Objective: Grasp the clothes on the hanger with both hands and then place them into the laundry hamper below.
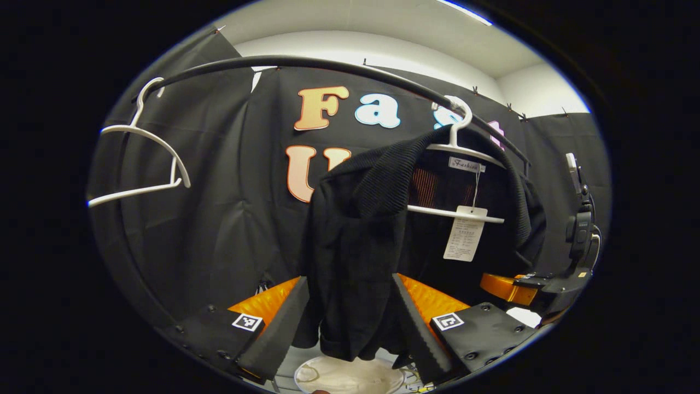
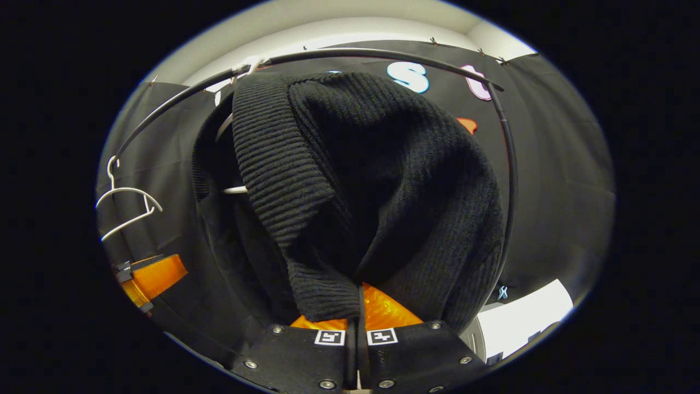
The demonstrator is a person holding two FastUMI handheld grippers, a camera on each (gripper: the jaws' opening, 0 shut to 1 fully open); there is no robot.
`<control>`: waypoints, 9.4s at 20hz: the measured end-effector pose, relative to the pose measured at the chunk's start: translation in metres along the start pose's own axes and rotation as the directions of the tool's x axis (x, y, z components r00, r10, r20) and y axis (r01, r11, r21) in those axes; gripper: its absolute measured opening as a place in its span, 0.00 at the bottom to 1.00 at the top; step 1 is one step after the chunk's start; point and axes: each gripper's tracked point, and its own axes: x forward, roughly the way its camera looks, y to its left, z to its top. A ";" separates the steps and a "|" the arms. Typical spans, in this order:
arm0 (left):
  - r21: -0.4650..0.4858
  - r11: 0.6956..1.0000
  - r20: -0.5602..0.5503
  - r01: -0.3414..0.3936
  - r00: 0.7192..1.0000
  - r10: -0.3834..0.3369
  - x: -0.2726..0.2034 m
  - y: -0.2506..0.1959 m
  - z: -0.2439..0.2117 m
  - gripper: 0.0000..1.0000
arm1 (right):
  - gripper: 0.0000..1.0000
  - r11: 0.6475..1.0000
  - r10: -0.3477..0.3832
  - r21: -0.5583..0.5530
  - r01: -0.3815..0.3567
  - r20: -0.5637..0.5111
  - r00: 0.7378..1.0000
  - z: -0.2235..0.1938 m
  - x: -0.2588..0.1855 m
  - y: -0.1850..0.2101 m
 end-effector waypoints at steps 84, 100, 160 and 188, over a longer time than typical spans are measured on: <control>0.066 0.979 0.089 -0.195 0.978 0.189 0.075 0.135 0.074 0.07 | 0.00 0.953 0.080 0.285 -0.102 0.087 0.993 0.076 0.047 -0.174; 0.017 0.948 -0.053 -0.317 0.947 0.318 0.059 0.194 -0.003 0.07 | 0.00 0.950 0.164 0.291 -0.113 -0.155 0.974 -0.058 0.104 -0.127; 0.026 0.992 -0.831 -0.125 0.549 0.091 -0.003 0.072 -0.455 0.43 | 0.29 0.997 -0.059 -0.003 0.080 -0.710 0.702 -0.489 0.051 -0.061; 0.041 0.985 -0.414 -0.166 0.895 0.167 -0.067 0.116 -0.139 1.00 | 0.93 0.995 -0.097 -0.045 0.087 -0.298 0.950 -0.165 -0.055 -0.012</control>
